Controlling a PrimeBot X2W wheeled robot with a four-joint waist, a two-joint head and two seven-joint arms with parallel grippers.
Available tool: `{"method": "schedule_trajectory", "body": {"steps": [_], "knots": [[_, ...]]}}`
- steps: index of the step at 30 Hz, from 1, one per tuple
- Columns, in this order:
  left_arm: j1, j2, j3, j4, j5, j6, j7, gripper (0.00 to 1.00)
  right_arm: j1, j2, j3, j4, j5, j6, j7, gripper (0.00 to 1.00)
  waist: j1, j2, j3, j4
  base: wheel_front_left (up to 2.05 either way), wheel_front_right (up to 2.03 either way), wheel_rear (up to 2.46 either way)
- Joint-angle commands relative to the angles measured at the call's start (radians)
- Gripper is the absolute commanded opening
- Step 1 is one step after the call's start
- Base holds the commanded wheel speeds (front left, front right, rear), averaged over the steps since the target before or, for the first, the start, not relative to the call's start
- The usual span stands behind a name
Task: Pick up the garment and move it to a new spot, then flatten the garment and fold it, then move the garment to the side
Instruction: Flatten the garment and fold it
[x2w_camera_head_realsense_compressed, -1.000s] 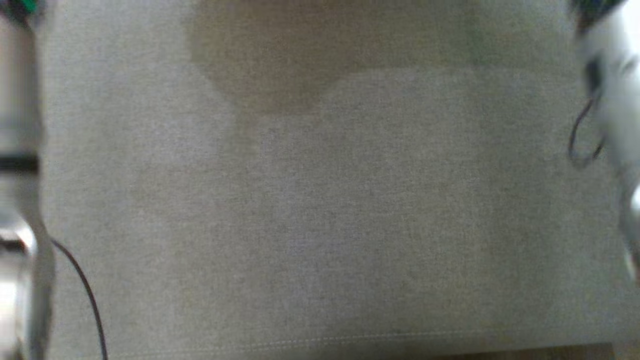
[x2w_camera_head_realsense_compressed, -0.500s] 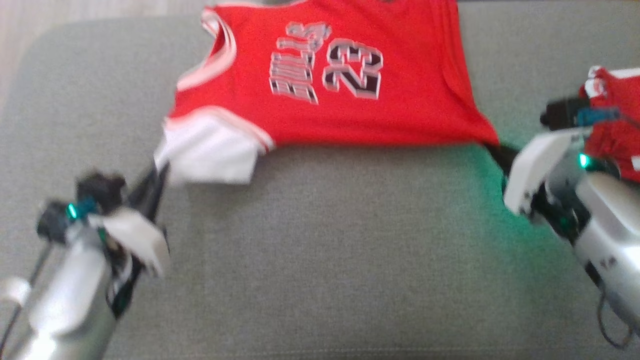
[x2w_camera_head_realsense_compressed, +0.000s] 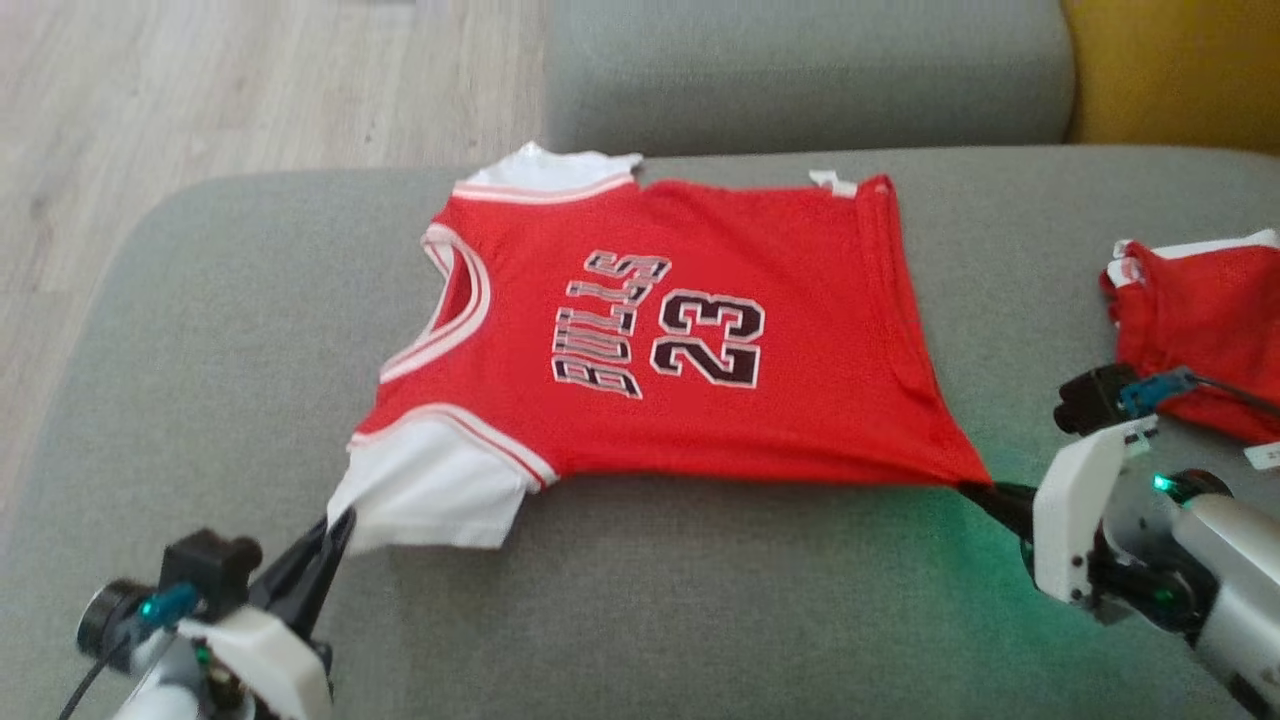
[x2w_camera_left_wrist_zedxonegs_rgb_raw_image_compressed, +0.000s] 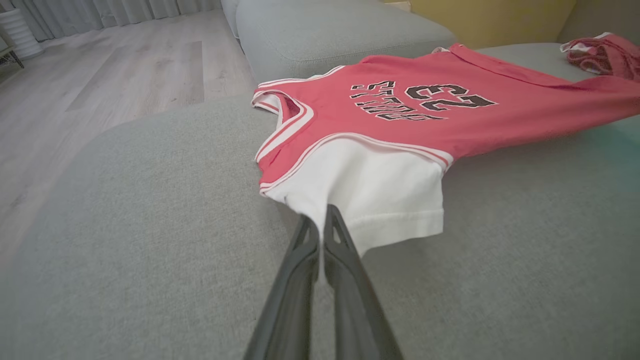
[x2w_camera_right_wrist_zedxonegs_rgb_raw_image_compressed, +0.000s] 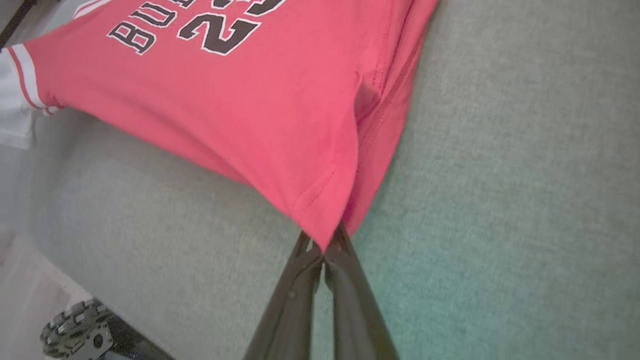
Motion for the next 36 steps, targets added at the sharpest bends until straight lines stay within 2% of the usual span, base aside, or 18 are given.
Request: {"method": "schedule_trajectory", "body": {"steps": [1,8,14,27,36], "knots": [[-0.023,0.058,0.057,-0.064,-0.011,0.015,0.008,0.00,-0.005,-0.054,-0.004,-0.042,0.015,0.004,0.016,0.00,0.0003,-0.0001,-0.013,0.000,0.00,0.00,0.00],[0.071,0.129,0.089,-0.276,-0.036,0.076,0.086,0.00,0.033,-0.131,-0.044,-0.166,0.053,0.004,0.063,0.00,0.0003,-0.0001,-0.004,-0.006,0.00,0.00,0.00],[-0.002,0.153,0.099,-0.335,-0.018,0.083,0.126,0.00,-0.003,-0.117,-0.115,-0.163,0.035,0.004,0.084,0.00,0.0003,-0.0001,0.060,-0.022,0.00,0.00,0.00],[-0.311,0.148,0.035,-0.142,0.029,-0.010,0.175,0.00,-0.108,0.012,-0.212,-0.047,-0.050,0.004,0.160,0.00,0.0003,-0.0001,0.194,-0.036,0.00,0.00,0.00],[-0.468,0.131,-0.050,-0.001,0.031,-0.032,0.179,0.00,-0.168,0.065,-0.225,-0.005,-0.100,0.004,0.194,0.00,0.0003,-0.0001,0.238,-0.051,0.00,0.00,0.00]]}}
